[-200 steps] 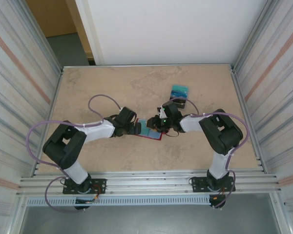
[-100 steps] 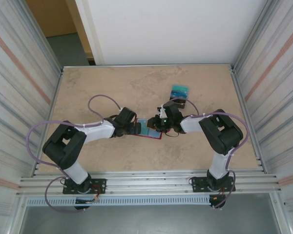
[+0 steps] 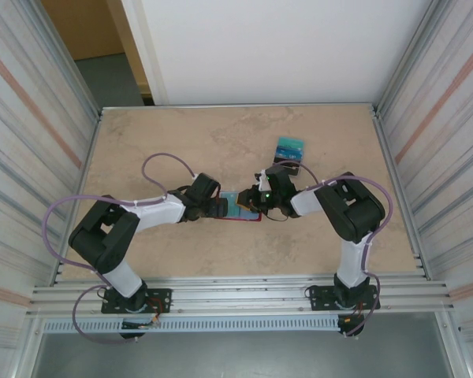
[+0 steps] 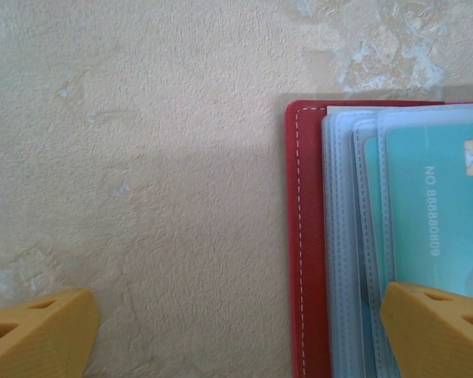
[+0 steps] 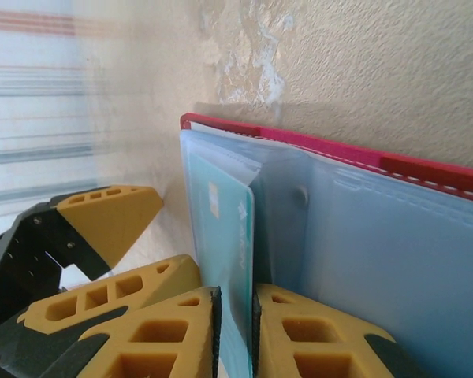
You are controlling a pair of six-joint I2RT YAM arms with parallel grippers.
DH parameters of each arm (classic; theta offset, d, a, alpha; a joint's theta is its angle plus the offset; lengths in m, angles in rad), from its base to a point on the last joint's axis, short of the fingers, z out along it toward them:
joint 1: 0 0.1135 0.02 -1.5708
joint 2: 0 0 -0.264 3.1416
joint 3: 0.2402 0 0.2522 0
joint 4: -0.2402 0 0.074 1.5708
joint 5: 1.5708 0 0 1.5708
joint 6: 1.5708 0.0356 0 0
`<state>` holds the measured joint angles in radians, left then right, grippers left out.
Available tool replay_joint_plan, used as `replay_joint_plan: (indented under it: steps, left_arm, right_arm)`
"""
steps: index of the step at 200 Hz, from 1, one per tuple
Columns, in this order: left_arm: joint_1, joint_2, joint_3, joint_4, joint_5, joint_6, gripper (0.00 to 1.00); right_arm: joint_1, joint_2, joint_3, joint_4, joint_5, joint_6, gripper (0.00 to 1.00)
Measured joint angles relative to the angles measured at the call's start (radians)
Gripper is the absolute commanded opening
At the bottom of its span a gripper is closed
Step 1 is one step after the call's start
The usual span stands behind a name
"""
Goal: Take the credit cards out of the card holder
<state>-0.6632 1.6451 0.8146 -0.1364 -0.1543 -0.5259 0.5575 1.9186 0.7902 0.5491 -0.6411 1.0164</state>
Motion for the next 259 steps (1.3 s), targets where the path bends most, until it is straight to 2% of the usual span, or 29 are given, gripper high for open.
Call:
replay_joint_plan:
  steps: [54, 127, 259]
  left_arm:
    - [-0.006, 0.010, 0.018, -0.024, -0.011, -0.018, 0.94]
    - [-0.006, 0.016, 0.029, -0.040, -0.015, -0.039, 0.94]
    - [-0.007, 0.013, 0.026, -0.042, -0.019, -0.048, 0.94]
  right_arm:
    - [-0.026, 0.024, -0.063, 0.186, -0.064, 0.086, 0.17]
    - [-0.052, 0.032, -0.098, 0.303, -0.098, 0.155, 0.19]
    - [-0.093, 0.032, -0.127, 0.313, -0.118, 0.179, 0.02]
